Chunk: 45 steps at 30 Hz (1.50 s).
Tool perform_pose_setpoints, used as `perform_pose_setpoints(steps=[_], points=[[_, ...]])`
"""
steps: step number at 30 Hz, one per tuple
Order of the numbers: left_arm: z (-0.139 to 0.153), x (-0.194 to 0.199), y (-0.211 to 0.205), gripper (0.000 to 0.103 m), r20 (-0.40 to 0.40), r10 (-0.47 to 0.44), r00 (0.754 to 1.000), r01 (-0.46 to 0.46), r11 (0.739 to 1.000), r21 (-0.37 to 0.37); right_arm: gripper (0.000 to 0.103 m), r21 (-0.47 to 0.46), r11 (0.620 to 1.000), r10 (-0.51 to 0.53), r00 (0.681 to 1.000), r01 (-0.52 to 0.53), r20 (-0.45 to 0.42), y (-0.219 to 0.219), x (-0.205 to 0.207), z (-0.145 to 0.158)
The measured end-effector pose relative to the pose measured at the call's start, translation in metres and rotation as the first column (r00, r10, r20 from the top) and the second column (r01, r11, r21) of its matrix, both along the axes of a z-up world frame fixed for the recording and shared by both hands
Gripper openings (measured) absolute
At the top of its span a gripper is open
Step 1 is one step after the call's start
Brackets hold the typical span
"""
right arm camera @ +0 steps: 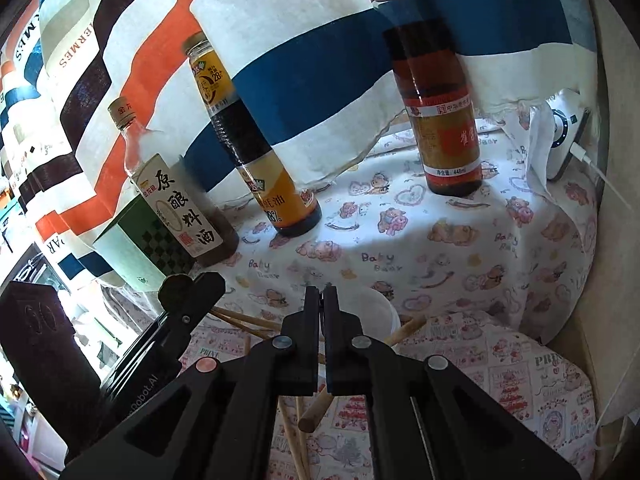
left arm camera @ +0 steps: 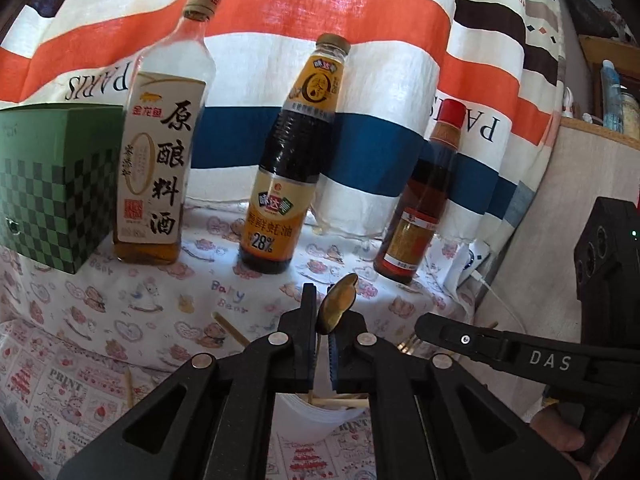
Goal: Organize utensils
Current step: 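Carry the spoon over the clear cup with the left tool while the right tool carries the fork, then open both tools to drop the spoon and fork into the clear cup, then grasp a loose wooden chopstick with the right tool and lift it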
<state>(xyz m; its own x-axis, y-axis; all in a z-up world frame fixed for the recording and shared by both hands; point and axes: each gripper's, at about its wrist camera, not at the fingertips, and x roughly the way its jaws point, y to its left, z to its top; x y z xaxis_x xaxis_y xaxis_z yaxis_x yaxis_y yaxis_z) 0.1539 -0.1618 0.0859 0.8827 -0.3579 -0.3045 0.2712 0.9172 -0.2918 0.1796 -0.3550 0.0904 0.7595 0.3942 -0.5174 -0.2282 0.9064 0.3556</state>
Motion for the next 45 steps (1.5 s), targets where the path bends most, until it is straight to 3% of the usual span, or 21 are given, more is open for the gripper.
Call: perform_pose_setpoints(steps=[2,6,8,10,12,15,18,20,26,33,36,38,40,42,45], points=[[0.002,-0.007,0.001,0.004,0.027,0.022,0.999,-0.023,0.999,0.037,0.003,-0.019,1.0,0.007,1.0,-0.007,0.013,0.003,-0.003,0.002],[0.016,-0.029,0.01,0.025,0.072,0.033,0.997,-0.039,0.996,0.085,0.006,-0.032,0.999,0.015,0.999,-0.014,0.052,0.008,-0.014,0.012],[0.028,-0.045,0.018,0.029,0.111,0.047,0.993,-0.06,0.992,0.112,0.024,-0.052,0.999,0.02,0.997,-0.016,0.08,0.013,-0.022,0.018],[0.041,-0.062,0.029,0.04,0.149,0.071,0.986,-0.091,0.987,0.135,0.029,-0.076,0.997,-0.002,0.994,0.01,0.113,0.018,-0.032,0.025],[0.051,-0.082,0.044,0.056,0.176,0.092,0.98,-0.115,0.985,0.126,0.029,-0.086,0.996,-0.008,0.99,0.021,0.142,0.023,-0.043,0.033],[0.059,-0.11,0.066,0.072,0.202,0.128,0.971,-0.153,0.981,0.117,0.031,-0.09,0.996,0.0,0.98,0.018,0.197,0.033,-0.067,0.046],[0.06,-0.13,0.084,0.089,0.213,0.172,0.962,-0.204,0.969,0.141,0.045,-0.128,0.991,0.0,0.965,0.035,0.263,0.047,-0.096,0.054],[0.056,-0.135,0.094,0.089,0.183,0.232,0.955,-0.264,0.949,0.171,0.059,-0.145,0.988,0.0,0.953,0.046,0.302,0.055,-0.112,0.057],[0.031,-0.151,0.122,0.098,0.162,0.266,0.95,-0.291,0.944,0.154,0.06,-0.147,0.987,-0.016,0.96,0.059,0.278,0.065,-0.137,0.041],[-0.008,-0.157,0.133,0.102,0.148,0.302,0.942,-0.327,0.924,0.196,0.063,-0.244,0.968,0.013,0.962,0.056,0.273,0.076,-0.164,-0.012],[-0.02,-0.149,0.133,0.102,0.097,0.288,0.953,-0.302,0.93,0.209,0.063,-0.221,0.974,0.001,0.976,0.048,0.217,0.075,-0.152,-0.039],[-0.028,-0.142,0.131,0.102,0.072,0.319,0.945,-0.327,0.919,0.22,0.063,-0.218,0.976,0.017,0.991,0.013,0.133,0.075,-0.137,-0.056],[-0.037,-0.133,0.131,0.102,0.03,0.372,0.928,-0.367,0.897,0.247,0.063,-0.25,0.968,0.024,0.993,0.005,0.114,0.075,-0.126,-0.071],[-0.045,-0.124,0.134,0.102,-0.005,0.374,0.927,-0.36,0.895,0.262,0.063,-0.298,0.953,-0.038,0.996,0.06,0.078,0.072,-0.113,-0.085],[-0.055,-0.115,0.141,0.102,-0.047,0.399,0.916,-0.375,0.892,0.253,0.063,-0.274,0.961,-0.031,0.999,0.034,0.013,0.068,-0.104,-0.097]])
